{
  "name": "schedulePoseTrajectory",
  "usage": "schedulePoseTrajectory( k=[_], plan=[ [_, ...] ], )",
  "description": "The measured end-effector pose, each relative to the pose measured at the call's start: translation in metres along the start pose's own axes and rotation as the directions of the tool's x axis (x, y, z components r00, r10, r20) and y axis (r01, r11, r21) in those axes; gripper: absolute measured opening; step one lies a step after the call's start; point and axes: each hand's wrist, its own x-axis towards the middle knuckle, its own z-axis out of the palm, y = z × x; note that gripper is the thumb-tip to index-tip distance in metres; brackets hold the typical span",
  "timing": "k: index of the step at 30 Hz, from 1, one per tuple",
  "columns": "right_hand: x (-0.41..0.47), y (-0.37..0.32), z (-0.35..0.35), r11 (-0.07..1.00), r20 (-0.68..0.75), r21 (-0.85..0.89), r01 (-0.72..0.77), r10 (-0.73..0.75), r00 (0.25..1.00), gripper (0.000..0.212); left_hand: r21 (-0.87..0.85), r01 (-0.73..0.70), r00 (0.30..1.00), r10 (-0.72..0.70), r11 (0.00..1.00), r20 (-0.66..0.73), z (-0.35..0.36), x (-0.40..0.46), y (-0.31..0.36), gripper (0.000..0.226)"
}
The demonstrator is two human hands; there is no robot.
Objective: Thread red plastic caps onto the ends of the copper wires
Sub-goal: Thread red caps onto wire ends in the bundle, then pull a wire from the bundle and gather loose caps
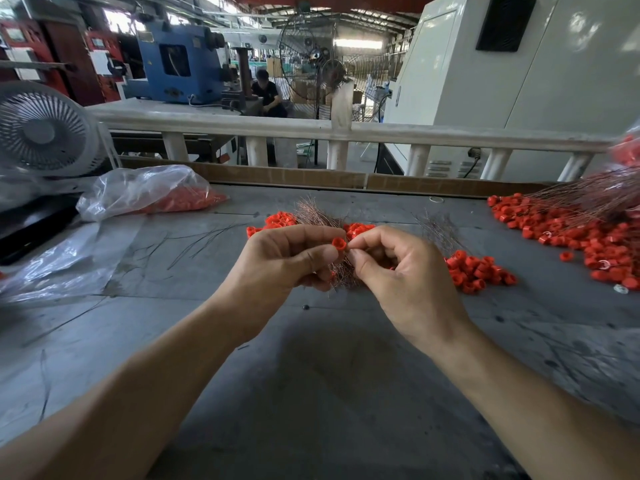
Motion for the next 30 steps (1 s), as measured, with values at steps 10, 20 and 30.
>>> schedulePoseTrajectory(
  k=[10, 20, 30],
  plan=[
    [-0.0011, 0.0018, 0.0, 0.999, 0.032, 0.03, -0.015, 0.014, 0.999, 0.015, -0.089, 0.007, 1.0, -0.008, 0.996, -0.016, -0.0016, 0.0002, -0.0002, 0.03],
    [-0.0013, 0.0072, 0.0021, 0.976, 0.125, 0.169, -0.14, 0.12, 0.985, 0.01, -0.165, -0.007, 0.999, 0.001, 0.986, -0.038, -0.0019, 0.001, 0.0009, 0.022],
    [0.0062, 0.0071, -0.0039, 0.97, 0.082, 0.14, -0.2, 0.19, 0.978, 0.002, -0.25, 0.003, 0.999, -0.015, 0.968, -0.046, -0.003, 0.0031, 0.0037, 0.027]
  ],
)
